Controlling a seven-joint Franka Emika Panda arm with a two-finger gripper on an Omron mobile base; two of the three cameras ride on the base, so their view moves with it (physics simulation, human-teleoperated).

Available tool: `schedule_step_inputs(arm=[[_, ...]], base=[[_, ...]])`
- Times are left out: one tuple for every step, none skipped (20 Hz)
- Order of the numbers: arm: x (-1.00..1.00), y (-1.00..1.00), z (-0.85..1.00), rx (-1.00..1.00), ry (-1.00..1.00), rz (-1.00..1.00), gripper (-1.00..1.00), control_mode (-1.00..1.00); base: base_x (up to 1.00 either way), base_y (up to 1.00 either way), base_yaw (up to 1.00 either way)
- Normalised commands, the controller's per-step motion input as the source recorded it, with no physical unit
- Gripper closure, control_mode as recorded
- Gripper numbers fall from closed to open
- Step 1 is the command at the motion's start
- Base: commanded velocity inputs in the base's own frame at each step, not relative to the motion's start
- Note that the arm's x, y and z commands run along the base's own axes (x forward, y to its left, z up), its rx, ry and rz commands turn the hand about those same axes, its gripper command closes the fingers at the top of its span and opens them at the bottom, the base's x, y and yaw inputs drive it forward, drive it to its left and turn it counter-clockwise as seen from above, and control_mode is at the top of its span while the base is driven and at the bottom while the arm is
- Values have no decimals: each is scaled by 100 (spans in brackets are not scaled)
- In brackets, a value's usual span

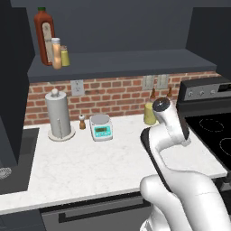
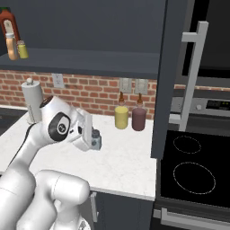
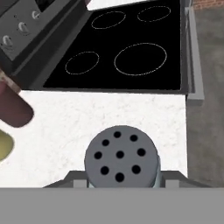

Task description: Put the shaker and condiment bottle from the counter next to their counterparts in the cabinet.

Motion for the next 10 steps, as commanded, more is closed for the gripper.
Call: schedule_step_inputs(arm=[[-11,19,46,0,-13,29,100,-100],[-10,19,46,0,-13,30,100,-100],[-10,18,46,0,-14,30,100,-100],[-9,15,44,0,-13,31,100,-100],[-9,11,41,0,-12,32,100,-100],[-9,11,40,0,-12,33,100,-100],[-9,9,37,0,-12,33,100,-100],[-10,7,35,0,-13,34,100,-100],[-9,6,34,0,-13,35,100,-100],[-9,4,32,0,-14,35,100,-100]], base=[[0,0,0],[0,0,0],[0,0,0],[0,0,0],[0,0,0],[0,0,0],[0,0,0],[0,0,0],[0,0,0],[0,0,0]])
